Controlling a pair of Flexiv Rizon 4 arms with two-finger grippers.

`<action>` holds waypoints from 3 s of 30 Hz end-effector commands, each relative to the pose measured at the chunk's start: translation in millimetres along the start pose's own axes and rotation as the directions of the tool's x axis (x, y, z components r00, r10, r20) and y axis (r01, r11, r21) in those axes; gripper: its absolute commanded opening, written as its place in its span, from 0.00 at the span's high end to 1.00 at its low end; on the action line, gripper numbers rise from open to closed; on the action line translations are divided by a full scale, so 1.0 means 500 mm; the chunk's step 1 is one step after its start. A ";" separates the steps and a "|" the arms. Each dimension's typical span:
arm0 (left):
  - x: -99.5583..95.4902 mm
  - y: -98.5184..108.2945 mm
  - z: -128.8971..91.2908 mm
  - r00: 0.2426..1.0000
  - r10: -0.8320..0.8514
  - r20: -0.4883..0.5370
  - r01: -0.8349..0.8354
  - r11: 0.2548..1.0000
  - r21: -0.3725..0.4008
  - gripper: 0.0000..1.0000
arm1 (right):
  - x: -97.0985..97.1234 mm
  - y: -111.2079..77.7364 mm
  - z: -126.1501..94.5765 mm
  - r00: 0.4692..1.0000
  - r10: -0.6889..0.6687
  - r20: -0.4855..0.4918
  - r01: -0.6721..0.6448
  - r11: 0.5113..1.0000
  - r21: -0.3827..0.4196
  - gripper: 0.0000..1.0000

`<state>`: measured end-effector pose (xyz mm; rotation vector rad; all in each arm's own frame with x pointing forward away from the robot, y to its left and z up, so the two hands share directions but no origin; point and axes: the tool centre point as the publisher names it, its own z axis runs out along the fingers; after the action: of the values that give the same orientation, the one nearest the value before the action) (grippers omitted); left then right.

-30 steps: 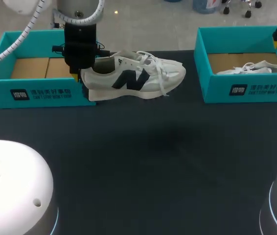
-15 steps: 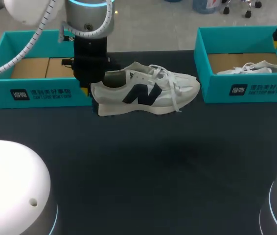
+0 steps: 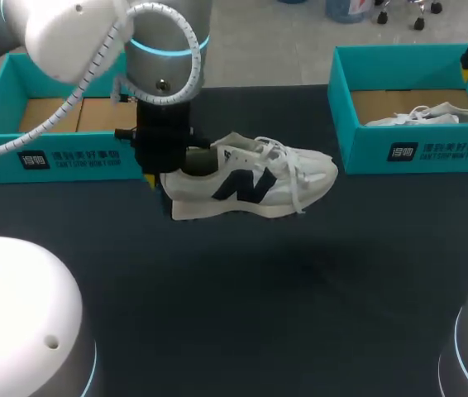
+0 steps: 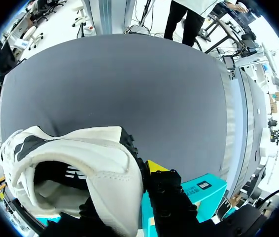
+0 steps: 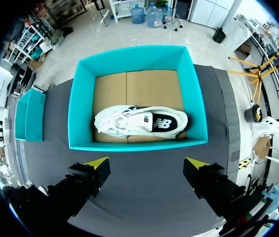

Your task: Take the shoe out of the shoebox, open the shoe tongue, remove and reinsert the insole, then place the shoe into the shoebox

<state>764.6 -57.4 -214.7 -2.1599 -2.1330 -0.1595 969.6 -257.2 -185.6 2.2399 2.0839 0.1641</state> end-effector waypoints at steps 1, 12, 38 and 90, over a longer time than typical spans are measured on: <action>-0.019 0.003 0.058 1.000 -0.002 -0.011 0.002 1.000 0.015 1.00 | 0.000 0.001 0.000 1.000 0.001 0.000 -0.001 1.000 0.000 0.00; -0.042 -0.009 0.205 0.999 -0.014 -0.046 0.014 1.000 0.007 1.00 | 0.000 0.001 0.000 1.000 0.001 0.000 -0.001 1.000 0.000 0.00; -0.066 0.004 0.372 0.997 0.022 -0.069 -0.021 0.999 0.029 0.69 | 0.000 0.001 0.000 1.000 0.001 0.000 -0.001 1.000 0.000 0.00; 0.012 -0.053 0.144 0.558 -0.766 0.318 0.563 0.632 0.533 0.00 | 0.000 0.001 0.000 1.000 0.001 0.000 -0.001 1.000 0.000 0.00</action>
<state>737.0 -46.6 -281.0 -1.4430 -2.8087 0.5635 969.6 -257.2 -185.6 2.2400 2.0838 0.1641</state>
